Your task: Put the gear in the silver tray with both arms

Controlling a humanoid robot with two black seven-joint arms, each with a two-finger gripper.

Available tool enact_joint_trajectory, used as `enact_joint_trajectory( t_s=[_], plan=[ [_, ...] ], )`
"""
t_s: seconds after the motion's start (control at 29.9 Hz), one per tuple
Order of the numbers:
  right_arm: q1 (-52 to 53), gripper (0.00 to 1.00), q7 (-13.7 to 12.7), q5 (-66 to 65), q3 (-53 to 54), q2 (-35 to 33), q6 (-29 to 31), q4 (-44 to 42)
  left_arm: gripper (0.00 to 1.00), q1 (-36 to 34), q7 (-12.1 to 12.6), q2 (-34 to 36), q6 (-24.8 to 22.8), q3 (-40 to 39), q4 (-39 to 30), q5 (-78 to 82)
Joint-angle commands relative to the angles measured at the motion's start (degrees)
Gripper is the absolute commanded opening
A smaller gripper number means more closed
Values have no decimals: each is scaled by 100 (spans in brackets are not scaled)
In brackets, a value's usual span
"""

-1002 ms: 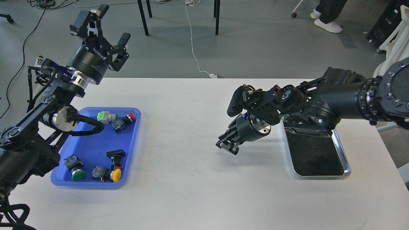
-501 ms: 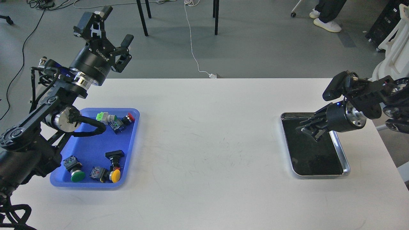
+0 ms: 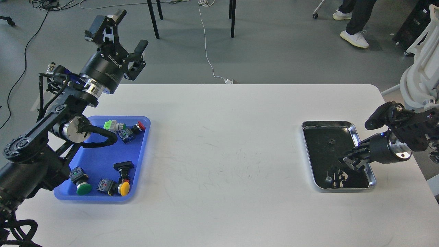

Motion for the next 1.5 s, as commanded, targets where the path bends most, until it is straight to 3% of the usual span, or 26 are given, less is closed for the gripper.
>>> enact_joint_trajectory(
  t_s=[0.0, 0.07, 0.27, 0.37, 0.6, 0.77, 1.0, 1.27, 1.47],
  plan=[
    [-93, 23, -1, 2, 83, 84, 0, -62, 98, 2, 1, 6, -6, -1, 0, -8],
    [-102, 28, -1, -7, 83, 84, 9, -53, 98, 2, 10, -3, 3, -1, 0, -8],
    [-93, 81, -1, 10, 118, 23, 0, -9, 98, 2, 10, 6, -6, -1, 8, -8],
    [-101, 96, -1, 11, 319, -135, 0, -9, 98, 2, 10, 15, -6, -1, 0, -8],
    [-110, 97, -1, 772, 1864, -452, 53, 167, 98, 2, -8, 41, -15, -9, 0, -17],
    [-637, 99, -1, 4372, 3235, -390, 97, 510, 98, 80, -34, -117, 55, -9, -9, -17],
    [-1111, 99, -1, 7197, 4783, 163, 202, 361, 98, 133, -52, -249, 55, -89, -9, -52],
    [-2341, 99, -1, 7894, 6751, 1068, 27, -421, 98, 90, 10, -328, -15, -106, 87, -78],
    [-2650, 99, -1, 7886, 7131, 1376, 18, -501, 98, 308, 10, -600, -15, -272, 202, -78]
  ],
)
